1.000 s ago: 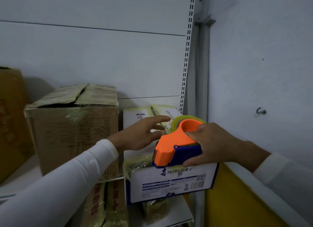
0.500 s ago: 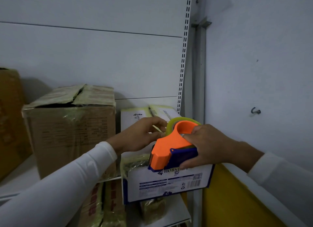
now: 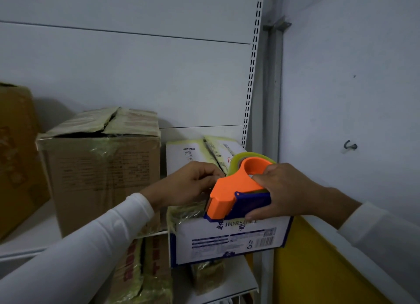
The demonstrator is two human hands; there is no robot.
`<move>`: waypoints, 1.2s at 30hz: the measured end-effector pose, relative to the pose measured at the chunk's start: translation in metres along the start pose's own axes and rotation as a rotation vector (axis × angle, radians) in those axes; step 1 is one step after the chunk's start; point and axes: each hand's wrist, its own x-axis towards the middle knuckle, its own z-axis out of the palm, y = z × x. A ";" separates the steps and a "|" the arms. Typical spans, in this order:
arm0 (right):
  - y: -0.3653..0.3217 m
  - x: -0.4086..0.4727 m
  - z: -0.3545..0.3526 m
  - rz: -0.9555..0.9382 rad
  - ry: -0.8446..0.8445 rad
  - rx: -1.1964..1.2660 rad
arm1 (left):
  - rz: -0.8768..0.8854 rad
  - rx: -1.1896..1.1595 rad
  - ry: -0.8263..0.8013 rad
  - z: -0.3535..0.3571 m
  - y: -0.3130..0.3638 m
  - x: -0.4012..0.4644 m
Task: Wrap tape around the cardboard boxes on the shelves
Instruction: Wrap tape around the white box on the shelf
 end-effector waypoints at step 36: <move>0.024 -0.009 -0.019 0.235 -0.223 0.652 | 0.038 -0.167 0.171 -0.009 -0.007 -0.005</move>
